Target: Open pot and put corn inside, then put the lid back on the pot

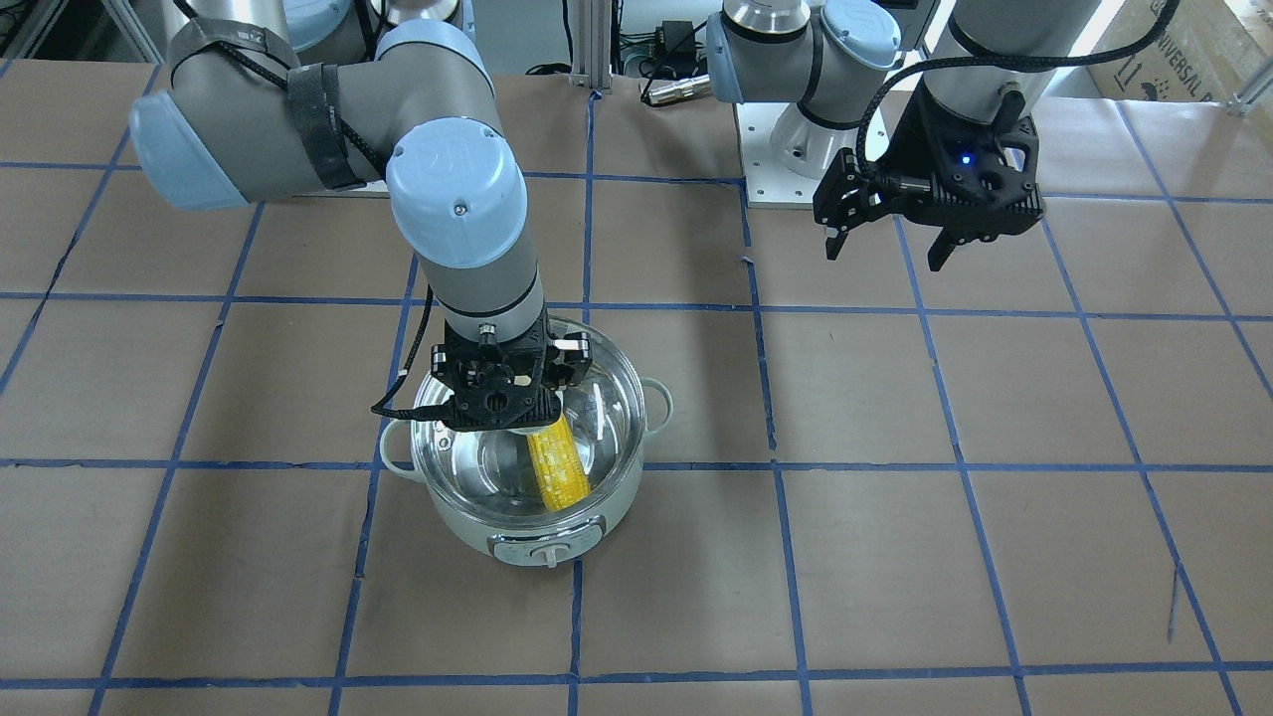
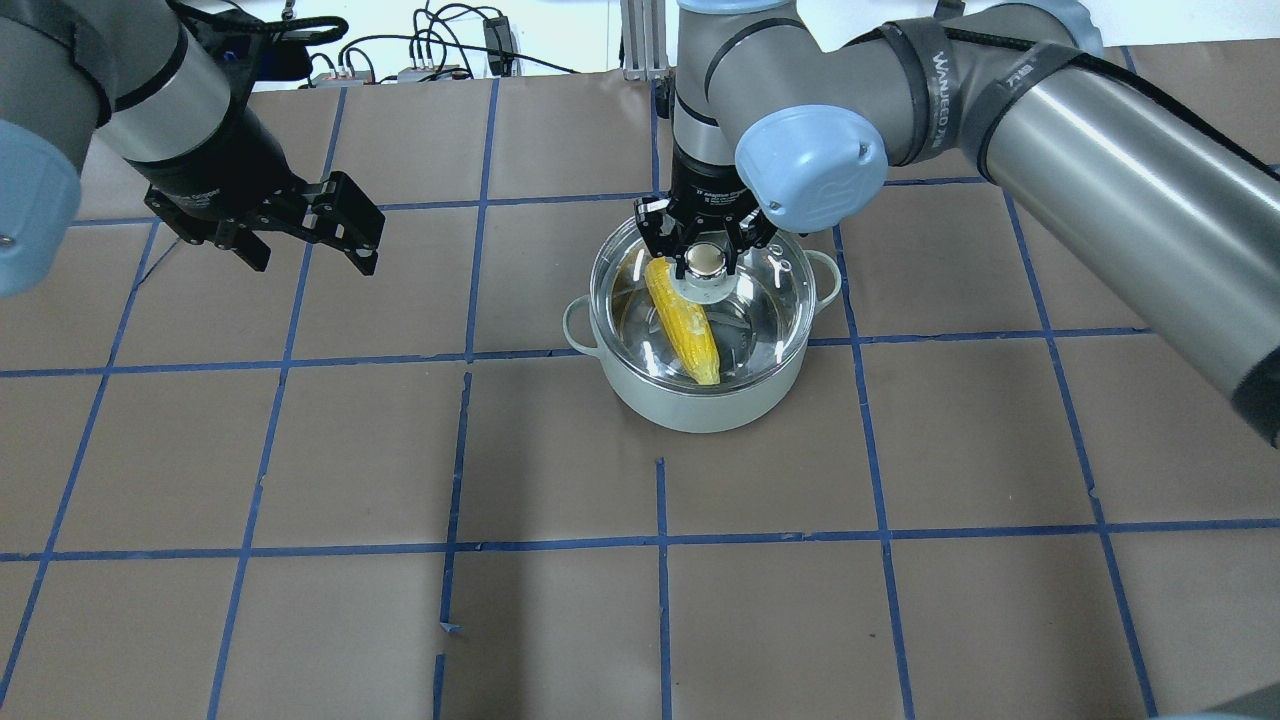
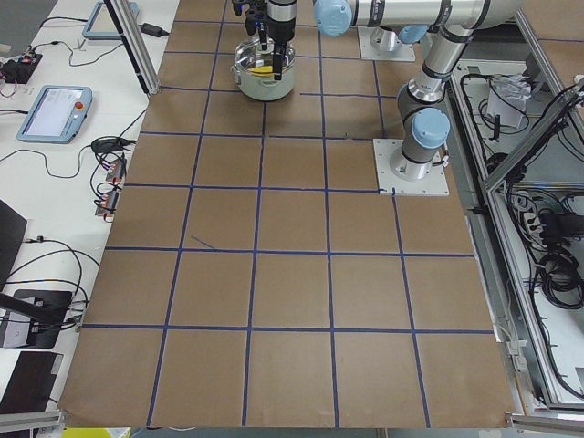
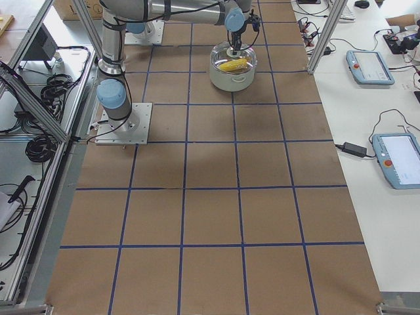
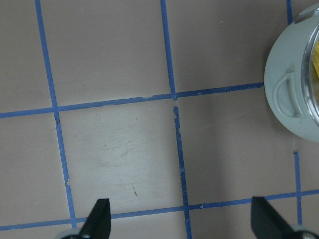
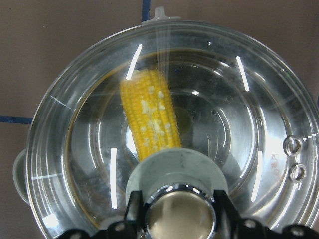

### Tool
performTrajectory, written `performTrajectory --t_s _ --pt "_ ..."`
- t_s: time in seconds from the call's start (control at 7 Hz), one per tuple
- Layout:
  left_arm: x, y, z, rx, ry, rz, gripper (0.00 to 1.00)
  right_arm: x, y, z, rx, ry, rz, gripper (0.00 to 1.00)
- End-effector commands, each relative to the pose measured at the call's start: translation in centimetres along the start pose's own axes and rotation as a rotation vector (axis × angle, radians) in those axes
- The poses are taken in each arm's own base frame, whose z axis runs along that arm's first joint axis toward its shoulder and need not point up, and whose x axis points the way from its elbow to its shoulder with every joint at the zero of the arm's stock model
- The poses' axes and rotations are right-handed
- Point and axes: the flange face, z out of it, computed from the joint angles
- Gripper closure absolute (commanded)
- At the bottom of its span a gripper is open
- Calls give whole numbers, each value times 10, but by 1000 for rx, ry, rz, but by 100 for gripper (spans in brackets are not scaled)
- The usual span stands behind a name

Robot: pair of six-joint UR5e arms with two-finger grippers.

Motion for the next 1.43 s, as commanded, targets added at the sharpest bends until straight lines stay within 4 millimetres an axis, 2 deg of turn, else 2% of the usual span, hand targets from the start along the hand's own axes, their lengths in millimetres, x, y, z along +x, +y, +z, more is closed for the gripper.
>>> performTrajectory --t_s 0.0,0.86,1.0,1.14,1.29 --pt "0 -1 1 -2 0 -3 0 0 0 -1 2 0 -4 63" --pt "0 -2 3 -5 2 -12 0 3 -1 -2 8 24 -21 62" --pt "0 -2 3 -5 2 -12 0 1 0 -3 11 22 -25 35" --pt "0 -2 3 -5 2 -12 0 0 0 -3 12 20 -27 17" --pt "0 -2 4 -6 2 -11 0 -1 1 -2 10 19 -27 9"
